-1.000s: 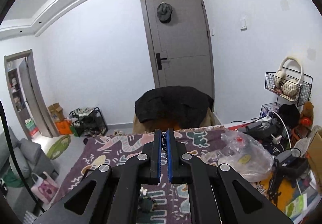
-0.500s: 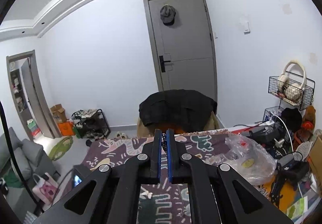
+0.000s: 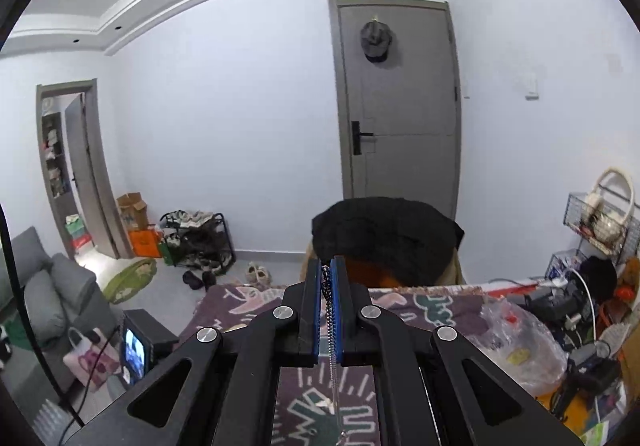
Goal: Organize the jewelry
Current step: 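Lift the chain necklace and dark bead bracelet with both tools toward the box, then drop the bracelet into the box with the left tool while the right drops the chain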
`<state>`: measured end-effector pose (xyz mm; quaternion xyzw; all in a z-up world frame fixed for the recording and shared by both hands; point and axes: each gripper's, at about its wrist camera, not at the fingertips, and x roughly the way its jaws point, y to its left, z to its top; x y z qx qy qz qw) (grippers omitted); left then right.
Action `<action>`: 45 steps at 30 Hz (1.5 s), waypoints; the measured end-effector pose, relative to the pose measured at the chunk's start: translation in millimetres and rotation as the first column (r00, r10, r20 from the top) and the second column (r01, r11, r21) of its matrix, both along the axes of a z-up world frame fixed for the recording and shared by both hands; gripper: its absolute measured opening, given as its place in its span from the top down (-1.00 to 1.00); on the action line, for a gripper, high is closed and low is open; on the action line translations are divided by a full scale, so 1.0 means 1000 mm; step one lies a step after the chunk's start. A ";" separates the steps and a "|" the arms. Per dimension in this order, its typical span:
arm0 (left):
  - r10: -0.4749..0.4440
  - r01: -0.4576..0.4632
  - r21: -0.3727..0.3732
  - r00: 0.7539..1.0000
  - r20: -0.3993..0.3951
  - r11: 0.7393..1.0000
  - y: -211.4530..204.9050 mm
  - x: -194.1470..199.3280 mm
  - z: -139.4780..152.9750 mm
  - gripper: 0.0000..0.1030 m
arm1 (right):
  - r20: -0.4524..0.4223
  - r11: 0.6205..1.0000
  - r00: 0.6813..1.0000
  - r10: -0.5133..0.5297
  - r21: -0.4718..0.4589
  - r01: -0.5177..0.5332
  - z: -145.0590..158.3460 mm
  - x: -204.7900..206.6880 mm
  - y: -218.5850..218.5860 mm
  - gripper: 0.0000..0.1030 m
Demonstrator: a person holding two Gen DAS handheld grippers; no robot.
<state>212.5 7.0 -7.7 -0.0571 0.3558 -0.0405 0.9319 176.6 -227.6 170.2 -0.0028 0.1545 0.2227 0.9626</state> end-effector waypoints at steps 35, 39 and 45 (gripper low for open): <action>0.217 -0.213 -0.083 0.975 0.044 0.973 0.116 -0.062 -0.021 -0.23 | -0.083 0.984 0.981 0.172 -0.040 -0.176 -0.002 0.013 0.166 0.90; 0.221 -0.216 -0.095 0.974 0.046 0.972 0.120 -0.064 -0.023 -0.23 | -0.087 0.979 0.977 0.193 -0.042 -0.198 -0.004 0.010 0.181 0.90; 0.223 -0.217 -0.101 0.974 0.052 0.971 0.121 -0.067 -0.021 -0.23 | -0.104 0.977 0.972 0.210 -0.019 -0.213 -0.005 0.012 0.189 0.89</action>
